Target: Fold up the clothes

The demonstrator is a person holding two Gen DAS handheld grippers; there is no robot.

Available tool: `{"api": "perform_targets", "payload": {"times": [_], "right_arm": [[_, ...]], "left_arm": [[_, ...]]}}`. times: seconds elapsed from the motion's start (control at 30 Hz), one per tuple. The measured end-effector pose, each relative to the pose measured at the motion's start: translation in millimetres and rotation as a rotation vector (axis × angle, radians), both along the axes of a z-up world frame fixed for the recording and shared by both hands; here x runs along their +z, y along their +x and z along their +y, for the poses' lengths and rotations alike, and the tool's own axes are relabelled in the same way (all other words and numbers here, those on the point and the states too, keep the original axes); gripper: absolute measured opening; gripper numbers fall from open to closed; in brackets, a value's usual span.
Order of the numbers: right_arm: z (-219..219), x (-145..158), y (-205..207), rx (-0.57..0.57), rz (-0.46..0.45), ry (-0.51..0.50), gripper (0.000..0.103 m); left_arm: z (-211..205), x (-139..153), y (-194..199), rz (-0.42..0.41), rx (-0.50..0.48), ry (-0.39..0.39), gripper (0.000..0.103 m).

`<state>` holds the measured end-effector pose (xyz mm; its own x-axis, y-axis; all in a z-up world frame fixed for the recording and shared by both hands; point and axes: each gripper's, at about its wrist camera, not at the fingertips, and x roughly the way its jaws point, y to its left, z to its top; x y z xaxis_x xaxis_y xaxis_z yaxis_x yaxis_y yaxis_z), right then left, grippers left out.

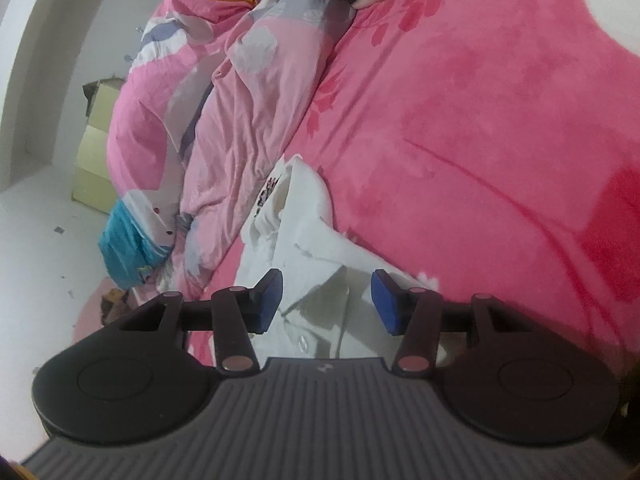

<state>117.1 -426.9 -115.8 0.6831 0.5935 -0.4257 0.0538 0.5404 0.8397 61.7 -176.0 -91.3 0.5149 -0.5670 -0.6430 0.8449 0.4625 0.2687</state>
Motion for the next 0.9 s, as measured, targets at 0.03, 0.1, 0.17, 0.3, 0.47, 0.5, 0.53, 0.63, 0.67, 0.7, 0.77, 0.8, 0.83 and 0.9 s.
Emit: {"api": "perform_targets", "payload": {"times": [0.03, 0.1, 0.17, 0.3, 0.47, 0.5, 0.53, 0.63, 0.67, 0.7, 0.77, 0.8, 0.83, 0.9], "right_arm": [[1.5, 0.6, 2.3, 0.002, -0.001, -0.010, 0.049], [5.1, 1.2, 6.8, 0.011, -0.007, -0.024, 0.048], [8.6, 2.5, 10.5, 0.019, -0.018, -0.034, 0.030], [17.7, 16.6, 16.6, 0.052, -0.083, -0.065, 0.007], [37.0, 46.7, 40.0, 0.116, -0.158, -0.100, 0.005], [41.9, 50.6, 49.1, 0.131, -0.160, -0.101, 0.005], [46.9, 53.6, 58.5, 0.146, -0.157, -0.101, 0.005], [62.2, 58.7, 87.8, 0.191, -0.140, -0.101, 0.005], [67.4, 58.1, 97.2, 0.202, -0.130, -0.103, 0.005], [72.8, 56.6, 106.3, 0.210, -0.119, -0.107, 0.005], [83.4, 53.5, 124.3, 0.225, -0.096, -0.115, 0.009], [88.8, 52.0, 133.3, 0.232, -0.084, -0.118, 0.009], [93.2, 48.6, 142.3, 0.239, -0.073, -0.118, 0.011], [98.0, 37.2, 157.4, 0.243, -0.041, -0.112, 0.033]], "left_arm": [[2.2, 1.4, 1.0, 0.005, 0.004, -0.015, 0.014], [7.1, 4.6, 3.1, 0.012, 0.013, -0.047, 0.011], [11.9, 8.6, 3.9, 0.011, 0.025, -0.078, 0.008], [26.5, 21.0, 14.0, 0.022, 0.077, -0.165, 0.008], [54.5, 37.4, 40.6, 0.098, 0.185, -0.305, 0.007], [61.5, 39.2, 48.0, 0.123, 0.213, -0.334, 0.007], [68.8, 40.2, 56.6, 0.153, 0.245, -0.362, 0.007], [90.7, 40.5, 83.2, 0.243, 0.342, -0.437, 0.006], [97.9, 39.0, 92.6, 0.275, 0.378, -0.458, 0.006], [104.5, 36.6, 101.8, 0.306, 0.413, -0.476, 0.006], [116.6, 29.9, 118.1, 0.353, 0.479, -0.501, 0.006], [121.8, 25.0, 124.9, 0.368, 0.516, -0.505, 0.007], [126.9, 20.0, 131.8, 0.383, 0.552, -0.508, 0.008], [135.8, 10.3, 142.3, 0.407, 0.619, -0.509, 0.016]]}}
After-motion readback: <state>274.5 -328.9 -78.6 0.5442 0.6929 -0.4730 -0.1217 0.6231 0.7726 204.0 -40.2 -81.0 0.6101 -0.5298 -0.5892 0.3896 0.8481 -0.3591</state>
